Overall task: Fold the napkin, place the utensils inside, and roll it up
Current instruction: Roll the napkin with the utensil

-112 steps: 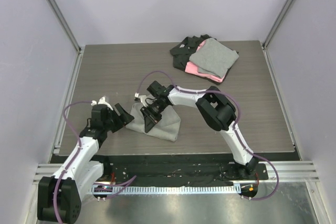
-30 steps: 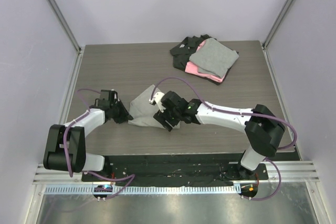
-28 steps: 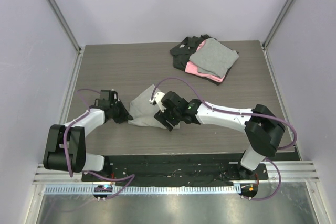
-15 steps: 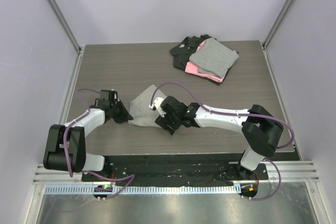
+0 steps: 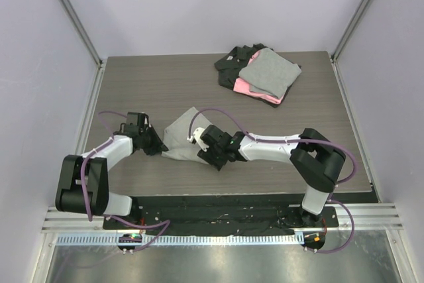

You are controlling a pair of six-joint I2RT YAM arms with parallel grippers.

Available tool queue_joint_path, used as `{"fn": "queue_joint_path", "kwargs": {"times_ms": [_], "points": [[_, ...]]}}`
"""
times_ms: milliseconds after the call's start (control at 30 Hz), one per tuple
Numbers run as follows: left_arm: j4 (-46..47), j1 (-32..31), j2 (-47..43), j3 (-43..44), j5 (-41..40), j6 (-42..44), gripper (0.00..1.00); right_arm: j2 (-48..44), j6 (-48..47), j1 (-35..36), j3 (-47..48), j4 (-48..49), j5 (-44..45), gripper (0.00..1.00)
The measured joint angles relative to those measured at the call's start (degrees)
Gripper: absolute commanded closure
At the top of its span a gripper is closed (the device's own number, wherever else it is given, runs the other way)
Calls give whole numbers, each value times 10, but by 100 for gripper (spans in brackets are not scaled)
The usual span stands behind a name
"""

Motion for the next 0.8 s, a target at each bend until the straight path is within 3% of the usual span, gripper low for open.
{"fn": "queue_joint_path", "kwargs": {"times_ms": [233, 567, 633, 800], "points": [[-9, 0, 4, 7, -1, 2, 98, 15, -5, -5, 30, -35, -28, 70], [-32, 0, 36, 39, -5, 15, 100, 61, -7, -58, 92, -110, -218, 72], [-35, 1, 49, 50, 0, 15, 100, 70, -6, -76, 97, -115, -255, 67], [-35, 4, 69, 64, 16, 17, 100, 73, -2, -89, 103, -127, -290, 42]]}}
